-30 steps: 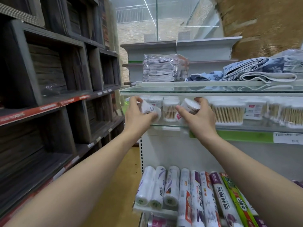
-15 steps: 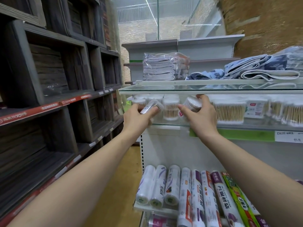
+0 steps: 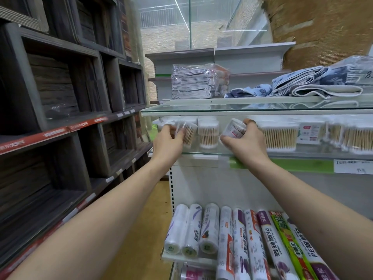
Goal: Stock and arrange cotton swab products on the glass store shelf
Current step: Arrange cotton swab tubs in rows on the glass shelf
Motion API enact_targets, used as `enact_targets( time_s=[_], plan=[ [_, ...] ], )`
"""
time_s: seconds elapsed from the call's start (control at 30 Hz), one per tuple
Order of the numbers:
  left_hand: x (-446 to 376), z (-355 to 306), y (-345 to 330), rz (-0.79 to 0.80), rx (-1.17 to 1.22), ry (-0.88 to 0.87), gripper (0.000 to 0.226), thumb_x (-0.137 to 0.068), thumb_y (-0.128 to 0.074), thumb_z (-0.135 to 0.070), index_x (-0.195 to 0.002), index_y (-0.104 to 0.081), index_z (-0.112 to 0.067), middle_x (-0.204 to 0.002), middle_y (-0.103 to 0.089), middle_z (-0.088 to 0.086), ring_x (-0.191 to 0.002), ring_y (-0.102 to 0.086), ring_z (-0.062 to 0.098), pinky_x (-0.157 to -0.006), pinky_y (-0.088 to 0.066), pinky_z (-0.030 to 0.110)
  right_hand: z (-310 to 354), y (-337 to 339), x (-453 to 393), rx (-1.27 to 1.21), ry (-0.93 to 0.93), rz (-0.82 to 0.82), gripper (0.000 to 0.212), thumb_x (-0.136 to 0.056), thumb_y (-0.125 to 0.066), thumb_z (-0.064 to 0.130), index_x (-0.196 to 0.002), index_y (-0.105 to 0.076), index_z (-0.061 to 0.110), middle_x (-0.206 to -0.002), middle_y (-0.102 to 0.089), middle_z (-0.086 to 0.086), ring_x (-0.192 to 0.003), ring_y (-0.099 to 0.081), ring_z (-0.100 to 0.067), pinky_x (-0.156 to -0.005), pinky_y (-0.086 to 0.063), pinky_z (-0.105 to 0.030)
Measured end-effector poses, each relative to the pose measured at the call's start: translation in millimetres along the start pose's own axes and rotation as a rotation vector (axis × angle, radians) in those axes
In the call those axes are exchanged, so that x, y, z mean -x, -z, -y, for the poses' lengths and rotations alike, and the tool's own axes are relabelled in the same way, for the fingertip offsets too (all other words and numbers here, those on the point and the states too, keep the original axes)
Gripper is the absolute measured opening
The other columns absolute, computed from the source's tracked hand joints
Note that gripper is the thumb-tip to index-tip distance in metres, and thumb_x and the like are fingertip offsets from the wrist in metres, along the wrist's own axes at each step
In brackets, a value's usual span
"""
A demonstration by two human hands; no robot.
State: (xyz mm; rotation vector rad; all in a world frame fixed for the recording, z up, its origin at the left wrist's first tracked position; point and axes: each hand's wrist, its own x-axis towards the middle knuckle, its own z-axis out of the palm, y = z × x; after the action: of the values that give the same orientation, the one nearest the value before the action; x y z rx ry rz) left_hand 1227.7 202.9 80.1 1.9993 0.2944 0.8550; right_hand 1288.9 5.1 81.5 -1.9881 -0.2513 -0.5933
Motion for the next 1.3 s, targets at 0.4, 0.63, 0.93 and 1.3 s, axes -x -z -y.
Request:
enact_targets(
  time_s=[0.4, 0.63, 0.93, 1.3],
  plan=[
    [-6.1, -10.4, 2.8, -0.198, 0.005, 0.049, 0.041, -0.083, -0.071, -0.060, -0.080, -0.071, -0.020, -0.075, -0.064, -0.012, -0.077, -0.052, 0.001, -0.070, -0.041, 0.032, 0.0, -3.3, -4.0, 0.002, -0.005, -0.017, 0.088, -0.069, -0.083, 0.045, -0.140, -0.044, 0.011, -0.126, -0.061, -0.014, -0.118, -0.057, -0.032, -0.101, -0.046, -0.037],
    [-0.5, -12.3, -0.5, -0.002, -0.124, -0.090, 0.045, -0.076, -0.082, -0.056, -0.104, -0.069, -0.023, -0.087, -0.060, -0.013, -0.091, -0.058, 0.011, -0.083, -0.047, 0.028, 1.1, -1.9, -0.1, -0.002, 0.013, -0.023, 0.085, -0.072, -0.082, 0.042, -0.141, -0.043, 0.010, -0.122, -0.063, -0.011, -0.115, -0.059, -0.030, -0.098, -0.046, -0.036],
    [-5.9, -10.2, 1.3, -0.069, -0.079, -0.086, 0.062, -0.077, -0.080, -0.020, -0.132, -0.053, -0.013, -0.120, -0.054, 0.001, -0.116, -0.053, 0.021, -0.102, -0.047, 0.036, -0.7, -1.9, -3.5, 0.005, 0.001, -0.006, 0.085, -0.069, -0.083, 0.043, -0.137, -0.045, 0.010, -0.124, -0.060, -0.015, -0.119, -0.055, -0.032, -0.096, -0.042, -0.032],
    [-11.3, -3.5, -5.4, -0.012, -0.200, -0.227, 0.052, -0.081, -0.083, -0.025, -0.131, -0.067, -0.020, -0.121, -0.053, 0.003, -0.113, -0.050, 0.019, -0.105, -0.039, 0.029, 1.1, 3.4, -9.4, 0.050, -0.018, 0.050, 0.072, -0.068, -0.087, 0.037, -0.121, -0.047, 0.009, -0.118, -0.062, -0.015, -0.112, -0.059, -0.033, -0.094, -0.048, -0.036]
  ],
)
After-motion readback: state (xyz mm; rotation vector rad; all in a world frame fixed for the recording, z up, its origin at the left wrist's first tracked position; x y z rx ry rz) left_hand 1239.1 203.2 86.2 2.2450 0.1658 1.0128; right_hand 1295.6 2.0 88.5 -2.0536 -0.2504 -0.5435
